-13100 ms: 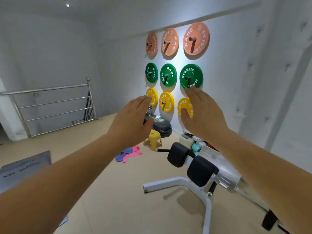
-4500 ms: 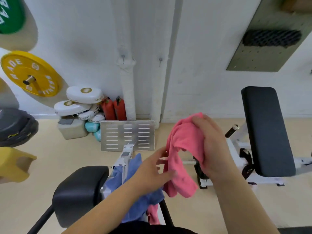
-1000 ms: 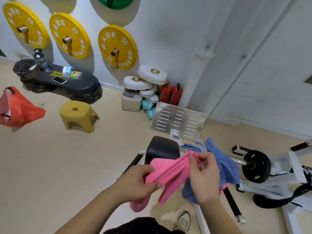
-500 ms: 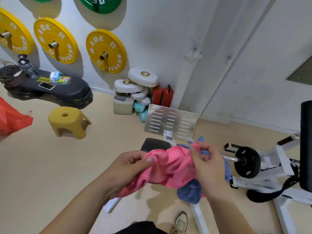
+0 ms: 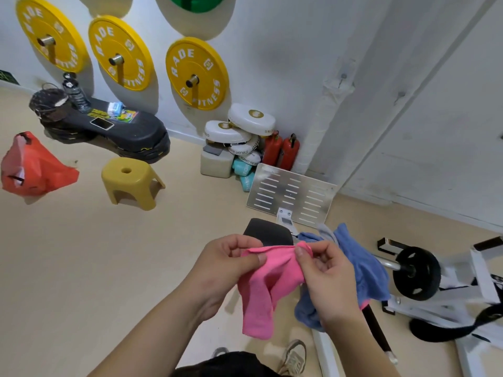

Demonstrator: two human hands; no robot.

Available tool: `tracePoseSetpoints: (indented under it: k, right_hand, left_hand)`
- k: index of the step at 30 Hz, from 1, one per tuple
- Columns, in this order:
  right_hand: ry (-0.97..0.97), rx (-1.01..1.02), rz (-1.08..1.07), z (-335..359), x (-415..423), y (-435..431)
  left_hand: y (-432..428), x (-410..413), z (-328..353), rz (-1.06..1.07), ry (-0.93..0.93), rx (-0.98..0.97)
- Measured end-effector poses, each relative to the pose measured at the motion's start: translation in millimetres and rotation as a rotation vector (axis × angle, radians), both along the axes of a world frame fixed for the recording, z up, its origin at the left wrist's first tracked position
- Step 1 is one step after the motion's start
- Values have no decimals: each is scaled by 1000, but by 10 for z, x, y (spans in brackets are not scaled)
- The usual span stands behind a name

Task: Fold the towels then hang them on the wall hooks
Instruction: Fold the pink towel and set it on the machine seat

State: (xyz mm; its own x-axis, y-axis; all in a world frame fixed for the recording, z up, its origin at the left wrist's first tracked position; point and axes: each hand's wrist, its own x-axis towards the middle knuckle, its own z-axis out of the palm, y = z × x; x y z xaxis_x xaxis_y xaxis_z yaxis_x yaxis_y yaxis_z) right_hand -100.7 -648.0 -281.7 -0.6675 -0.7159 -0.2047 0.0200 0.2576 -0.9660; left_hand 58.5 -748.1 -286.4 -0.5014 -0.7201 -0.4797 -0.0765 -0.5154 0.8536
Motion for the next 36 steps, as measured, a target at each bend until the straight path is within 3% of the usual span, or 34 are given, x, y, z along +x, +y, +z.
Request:
tracePoseSetpoints:
  k: [3,8,11,13,20,28,36]
  right_hand:
    - [-33,22,-42,-58,1,5]
    - [18,23,-154,3,-102,17]
    - [12,9,-135,60,-119,52]
    - [-1,-13,-69,72,-22,36]
    - [1,-78,48,-15,200,11]
    - [-98,-46,35,45,173,63]
    - [-128,-23,106,72,202,119]
  left_hand:
    - [2,34,-119,14,15,110]
    - [-35,31,-108,292,-25,177]
    - [-39,-12,-23,316,-5,209]
    - [53,-116,66,225,-22,135]
    - [392,-301,169,34,-107,-472]
    - [424,-270,114,115,-113,-330]
    - [505,-276,96,114,-109,-350]
